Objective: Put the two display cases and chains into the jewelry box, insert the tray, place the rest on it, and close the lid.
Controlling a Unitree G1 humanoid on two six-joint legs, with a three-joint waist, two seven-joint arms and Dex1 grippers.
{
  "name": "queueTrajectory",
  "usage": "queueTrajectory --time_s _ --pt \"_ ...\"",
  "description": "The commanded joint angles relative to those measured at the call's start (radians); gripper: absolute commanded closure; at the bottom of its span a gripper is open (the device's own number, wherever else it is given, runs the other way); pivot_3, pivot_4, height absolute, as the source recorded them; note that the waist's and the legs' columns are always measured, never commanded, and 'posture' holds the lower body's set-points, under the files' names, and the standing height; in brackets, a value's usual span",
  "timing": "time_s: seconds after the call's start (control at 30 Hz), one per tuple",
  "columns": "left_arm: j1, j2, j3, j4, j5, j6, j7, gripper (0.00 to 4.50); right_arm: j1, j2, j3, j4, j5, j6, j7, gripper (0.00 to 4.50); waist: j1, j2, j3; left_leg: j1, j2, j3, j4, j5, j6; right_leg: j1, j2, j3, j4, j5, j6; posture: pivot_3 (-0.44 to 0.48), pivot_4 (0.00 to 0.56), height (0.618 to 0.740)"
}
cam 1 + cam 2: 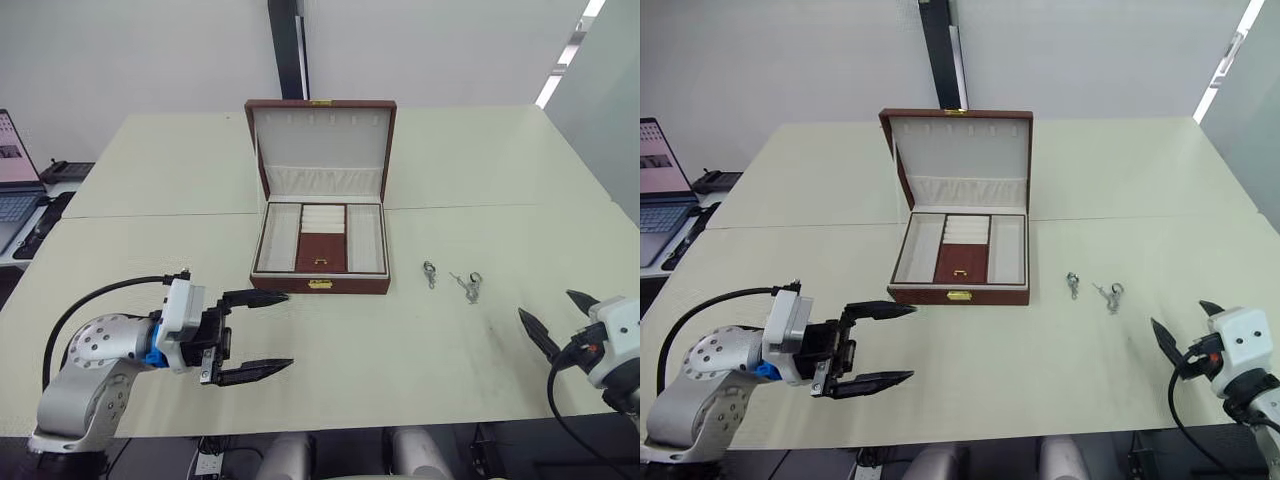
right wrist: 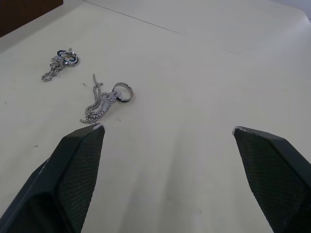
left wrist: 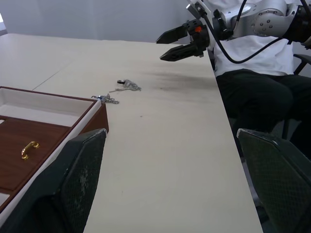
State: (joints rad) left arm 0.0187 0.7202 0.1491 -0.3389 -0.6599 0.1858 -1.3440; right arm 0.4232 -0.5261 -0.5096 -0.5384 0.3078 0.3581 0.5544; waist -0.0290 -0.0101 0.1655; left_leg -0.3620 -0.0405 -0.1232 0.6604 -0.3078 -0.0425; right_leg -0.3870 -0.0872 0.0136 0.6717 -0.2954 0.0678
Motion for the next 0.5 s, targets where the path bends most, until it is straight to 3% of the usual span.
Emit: queueTrajectory --time_s 0.03,0.5 --pt "-0.013 -0.003 -0.010 0.012 -0.001 -0.031 -0.026 0.00 0.015 0.008 0.009 -0.047 -0.012 0.000 -0.025 0.02 -0.001 0.000 0.000 0.000 0.000 0.000 0.000 0.000 0.000 0.000 0.000 0.000 0.000 0.000 0.000 0.000 0.150 0.740" --pt "0.026 -0.001 -0.007 0.060 0.018 -0.128 -0.096 0.00 -0.155 0.043 0.231 -0.095 -0.063 0.277 -0.205 0.02 -0.001 0.000 0.000 0.000 0.000 -0.001 0.000 0.000 0.000 0.000 0.000 0.000 0.000 0.000 0.000 0.000 0.150 0.740"
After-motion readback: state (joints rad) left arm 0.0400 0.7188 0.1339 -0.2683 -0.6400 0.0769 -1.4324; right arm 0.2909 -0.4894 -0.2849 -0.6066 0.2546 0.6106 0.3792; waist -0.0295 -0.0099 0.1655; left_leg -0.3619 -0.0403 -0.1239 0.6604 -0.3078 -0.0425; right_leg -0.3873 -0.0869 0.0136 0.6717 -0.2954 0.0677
